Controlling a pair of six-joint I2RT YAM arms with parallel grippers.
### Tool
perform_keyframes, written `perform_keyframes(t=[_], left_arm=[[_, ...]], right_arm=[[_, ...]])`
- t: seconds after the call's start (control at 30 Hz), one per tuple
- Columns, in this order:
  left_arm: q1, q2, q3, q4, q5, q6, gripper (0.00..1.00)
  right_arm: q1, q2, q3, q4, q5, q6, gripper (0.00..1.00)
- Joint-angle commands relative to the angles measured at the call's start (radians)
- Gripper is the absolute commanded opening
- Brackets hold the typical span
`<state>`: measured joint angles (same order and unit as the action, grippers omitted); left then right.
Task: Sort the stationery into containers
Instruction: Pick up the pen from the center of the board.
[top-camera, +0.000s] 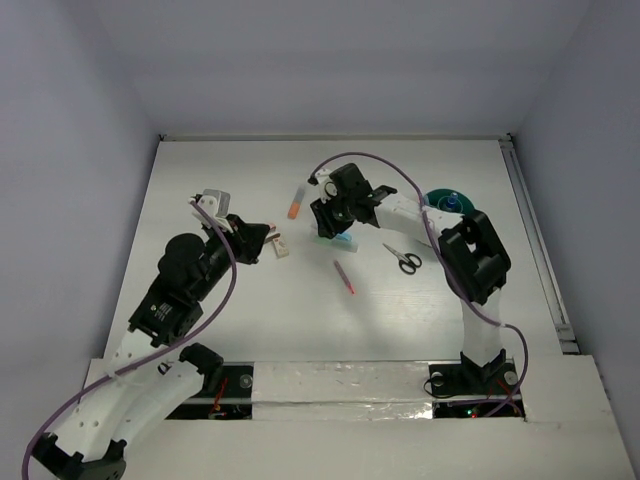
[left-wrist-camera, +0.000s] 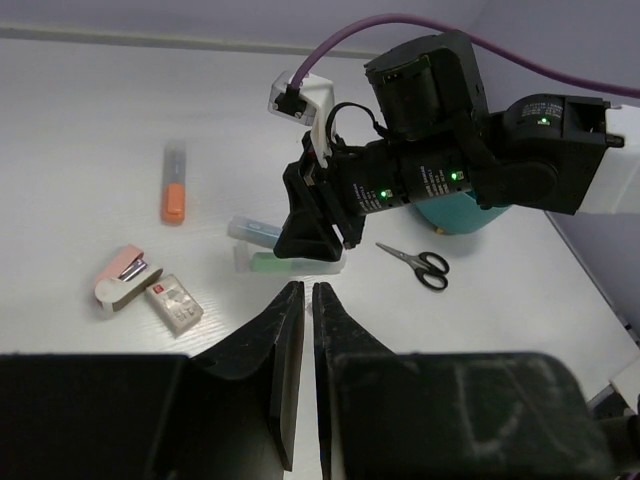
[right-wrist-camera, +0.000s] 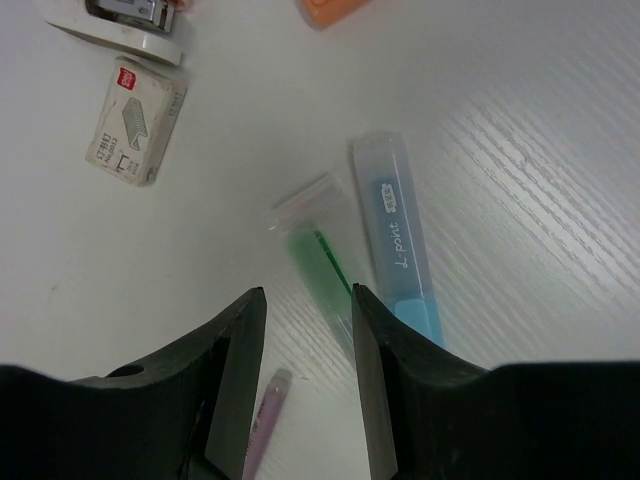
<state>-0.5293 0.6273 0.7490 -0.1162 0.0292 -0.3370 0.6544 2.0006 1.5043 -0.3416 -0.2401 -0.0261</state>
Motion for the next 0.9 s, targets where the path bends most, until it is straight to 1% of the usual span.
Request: perform_keyframes(t=[0.0,0.13,0.4,0.53,0.63,0.67,0.8,0.87], left_arm=[[0.008,0.002,0.01,0.01,-0.014,0.047,0.06],[0.031,-0.014,0.004,0.009,-0.011,0.058,0.06],[0.135,-0.023,-0.016,0.038,0.107,0.055,0.07],[0.158,-0.015,-0.019,0.047,0.144,0.053,0.07],[0.158,-0.009,-0.022,0.047,0.152,0.052,0.06],[0.158,-0.011,-0.022,0.047,0.152,0.052,0.06],[0.167,-0.011,-0.022,0.049,0.152,0.052,0.07],[0.167,-0.009,-0.023,0.05,0.153,0.052,0.07]], right_arm=[[0.004,0.032,0.069,-0.074,-0.027,-0.054,0.46],[0.013,0.055,0.088,-0.094,-0.036,-0.061,0.45],[0.022,0.073,0.083,-0.128,-0.018,-0.067,0.37],[0.022,0.082,0.08,-0.132,-0.005,-0.064,0.37],[0.031,0.092,0.085,-0.157,0.013,-0.066,0.34],[0.031,0.089,0.083,-0.158,0.018,-0.067,0.35],[0.031,0.072,0.068,-0.172,0.022,-0.077,0.45],[0.031,0.069,0.062,-0.178,0.028,-0.075,0.46]])
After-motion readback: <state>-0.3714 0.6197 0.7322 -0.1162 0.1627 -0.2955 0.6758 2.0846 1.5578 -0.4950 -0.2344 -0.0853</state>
